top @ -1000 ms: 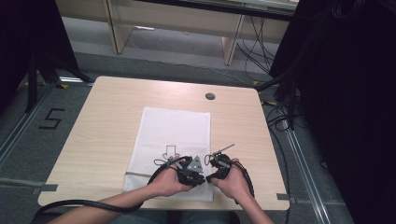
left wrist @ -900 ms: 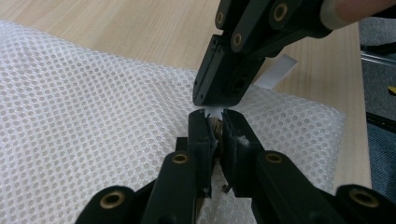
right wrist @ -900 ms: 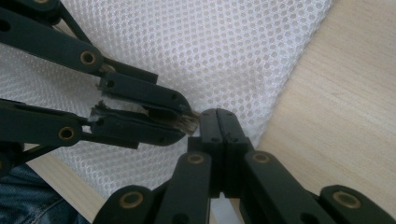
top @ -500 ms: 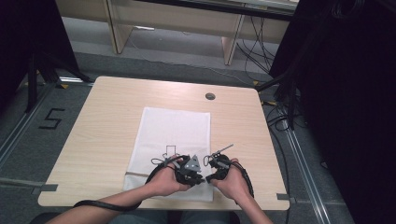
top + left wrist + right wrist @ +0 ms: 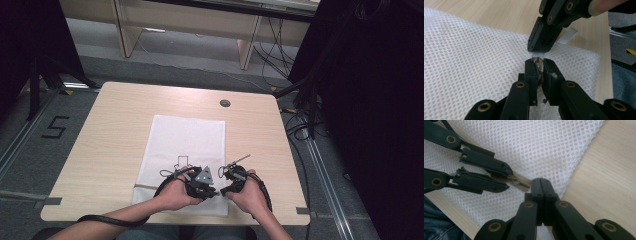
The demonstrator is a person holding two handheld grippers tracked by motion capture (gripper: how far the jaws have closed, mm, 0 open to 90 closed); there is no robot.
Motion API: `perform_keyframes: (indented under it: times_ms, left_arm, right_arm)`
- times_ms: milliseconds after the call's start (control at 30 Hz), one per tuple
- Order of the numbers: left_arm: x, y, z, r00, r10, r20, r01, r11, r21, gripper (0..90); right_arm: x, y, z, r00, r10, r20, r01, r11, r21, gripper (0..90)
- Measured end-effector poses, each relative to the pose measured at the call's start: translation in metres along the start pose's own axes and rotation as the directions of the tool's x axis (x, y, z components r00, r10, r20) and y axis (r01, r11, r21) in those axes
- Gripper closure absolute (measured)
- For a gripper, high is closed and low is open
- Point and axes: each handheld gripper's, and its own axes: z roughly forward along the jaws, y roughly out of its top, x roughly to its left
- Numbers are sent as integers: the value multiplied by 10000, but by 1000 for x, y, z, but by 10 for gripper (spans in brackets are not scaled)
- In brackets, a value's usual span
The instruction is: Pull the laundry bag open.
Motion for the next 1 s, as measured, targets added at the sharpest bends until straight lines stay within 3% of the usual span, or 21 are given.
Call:
perform_keyframes:
  times_ms: [67,100,133,167,200,567,600,700,733,833,900,1000]
  left_arm:
    - [0,0,0,10000,22,5,-22,10000,14,819]
    - [0,0,0,10000,34,6,-34,10000,-9,819]
    - [0,0,0,10000,34,6,-34,10000,-9,818]
    - [0,0,0,10000,31,3,-31,10000,-49,818]
    - [0,0,0,9999,113,-14,-113,9999,-4,819]
    - [0,0,-3,10000,70,-31,-70,10000,11,819]
    - [0,-1,-4,10000,31,-4,-31,10000,-20,819]
    - [2,0,-5,9994,359,-17,-359,9993,94,819]
    - [1,0,-5,9999,150,-4,-150,9999,82,819]
    - [1,-1,-6,9999,160,-26,-159,9998,115,819]
    - [2,-1,-7,9996,296,-8,-296,9995,78,819]
    - [0,-1,-7,10000,49,-4,-49,10000,12,819]
  right_arm:
    - [1,0,0,9999,105,31,-105,9999,60,900]
    - [-1,0,0,9998,-189,32,189,9998,4,900]
    - [2,0,-1,9998,187,69,-188,9998,106,900]
    - [2,0,-1,9998,187,69,-188,9998,106,900]
    - [1,1,1,9997,-187,145,187,9998,-2,900]
    - [3,1,-1,9999,-34,97,33,9999,168,900]
    - [2,1,0,9998,-180,99,179,9998,80,900]
    - [2,1,0,9998,-189,108,188,9998,101,900]
    - [2,1,0,9998,-188,109,187,9998,100,900]
    - [4,1,0,9999,65,106,-67,9998,169,900]
    - [2,1,0,9997,-197,141,195,9998,95,900]
    - [3,1,-1,9999,-3,134,1,9999,168,900]
